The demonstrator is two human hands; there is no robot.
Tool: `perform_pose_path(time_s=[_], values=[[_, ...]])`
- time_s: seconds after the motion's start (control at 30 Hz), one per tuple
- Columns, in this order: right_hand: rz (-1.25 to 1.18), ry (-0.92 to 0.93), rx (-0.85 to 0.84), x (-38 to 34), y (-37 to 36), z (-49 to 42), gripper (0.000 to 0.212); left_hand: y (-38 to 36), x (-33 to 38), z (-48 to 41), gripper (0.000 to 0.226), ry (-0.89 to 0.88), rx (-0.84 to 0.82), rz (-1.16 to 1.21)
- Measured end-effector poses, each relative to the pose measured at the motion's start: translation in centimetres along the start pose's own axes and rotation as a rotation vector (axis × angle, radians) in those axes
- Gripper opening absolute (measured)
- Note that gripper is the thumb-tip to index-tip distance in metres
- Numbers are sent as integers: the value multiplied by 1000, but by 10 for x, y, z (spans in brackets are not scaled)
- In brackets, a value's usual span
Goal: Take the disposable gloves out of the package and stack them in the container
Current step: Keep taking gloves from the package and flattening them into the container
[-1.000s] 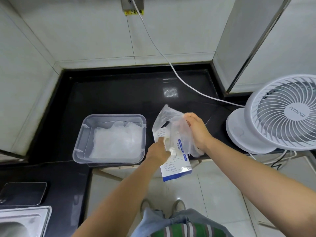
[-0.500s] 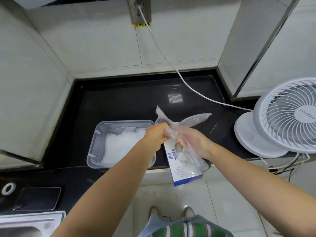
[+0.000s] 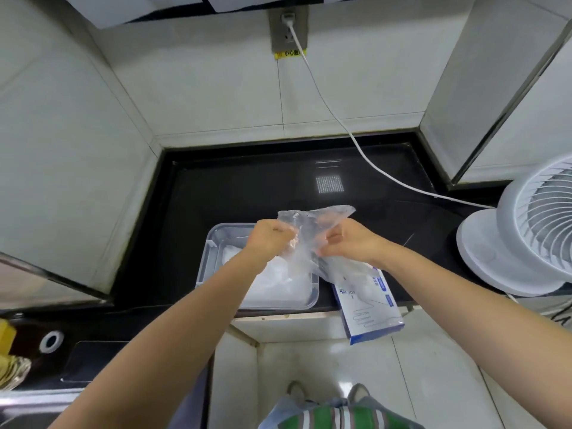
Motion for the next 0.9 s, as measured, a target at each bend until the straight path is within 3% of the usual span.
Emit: perform_pose_path(time_s=[0.07, 0.13, 0.23, 0.27, 0.33, 0.43, 0.53, 0.6, 0.67, 0.7, 0.8, 0.9], values=[[75, -39, 59, 4, -7, -6, 22, 7, -4, 0, 9, 34, -74, -53], [-31, -90, 108, 6, -14, -9, 8, 19, -17, -1, 10, 107, -75, -134], [-64, -151, 72, 5, -32, -15, 10, 28, -35, -7, 8, 116, -107, 44], [-63, -164, 48, 4, -38, -18, 12, 35, -40, -11, 11, 81, -62, 8], [-79, -181, 58, 3, -42, -23, 12, 48, -44, -18, 19, -25, 71, -193], [-120, -192, 212, 4, -38, -32, 12, 62, -49, -23, 29, -146, 168, -491], [186, 63, 511, -16, -22, -33, 36, 68, -60, -23, 33, -177, 164, -697], [371, 371, 606, -51, -31, -23, 28, 68, -67, -28, 33, -206, 164, -742], [397, 517, 491, -65, -58, -25, 15, 68, -74, -32, 37, -193, 161, -718], [397, 500, 390, -64, -74, -30, 14, 65, -77, -34, 38, -194, 153, -735], [446, 186, 76, -24, -115, -55, 32, 59, -81, -38, 35, -161, 156, -798], [606, -156, -157, 22, -133, -63, 63, 57, -94, -46, 50, -100, 111, -816]])
Point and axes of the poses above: each hand's wrist, its own z-axis away from the middle knuckle, its own y-axis out of the back of the hand, x = y × z, the point moved 8 cm from there along -z, towards the middle knuckle, and after that the axes turned 4 degrees about y, right-handed, at the moved point
